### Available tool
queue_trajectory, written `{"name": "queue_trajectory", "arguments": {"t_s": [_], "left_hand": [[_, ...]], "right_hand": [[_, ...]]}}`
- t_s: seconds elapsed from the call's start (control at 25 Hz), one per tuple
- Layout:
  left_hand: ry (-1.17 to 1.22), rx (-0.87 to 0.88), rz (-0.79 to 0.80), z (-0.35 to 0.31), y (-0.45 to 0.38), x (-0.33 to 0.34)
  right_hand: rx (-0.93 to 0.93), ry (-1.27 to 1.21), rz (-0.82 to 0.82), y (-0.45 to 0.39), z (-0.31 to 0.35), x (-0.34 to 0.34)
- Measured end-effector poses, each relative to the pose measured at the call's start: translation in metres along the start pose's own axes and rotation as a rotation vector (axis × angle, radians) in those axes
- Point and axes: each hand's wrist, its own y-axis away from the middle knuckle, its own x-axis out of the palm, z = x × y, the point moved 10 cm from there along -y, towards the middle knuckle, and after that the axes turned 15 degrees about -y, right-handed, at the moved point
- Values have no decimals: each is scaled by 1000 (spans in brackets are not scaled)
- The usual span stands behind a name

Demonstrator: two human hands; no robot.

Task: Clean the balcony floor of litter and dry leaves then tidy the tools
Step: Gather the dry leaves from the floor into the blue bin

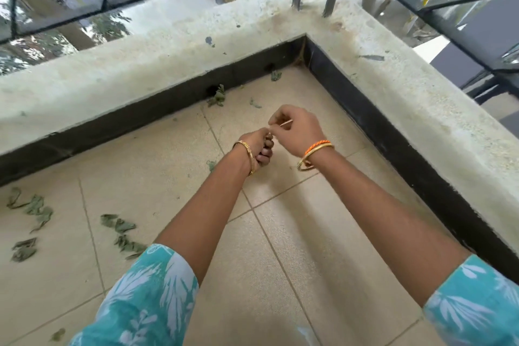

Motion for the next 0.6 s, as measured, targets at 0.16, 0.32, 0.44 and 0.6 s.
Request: {"name": "queue_trajectory", "arguments": {"t_s": [0.16,0.32,0.44,0.6], "left_hand": [[-10,-3,-42,-24,9,-29],[-79,-61,-67,-33,19,-52],[-112,-56,-94,-37,10,-65],[5,-80,-80,-23,-24,-77]], "right_hand": [[84,15,35,-28,5,-13],[189,71,37,-57,-18,-21],[167,174,114,-82,-31,-7],[44,306,157,-133,-53,27]]}}
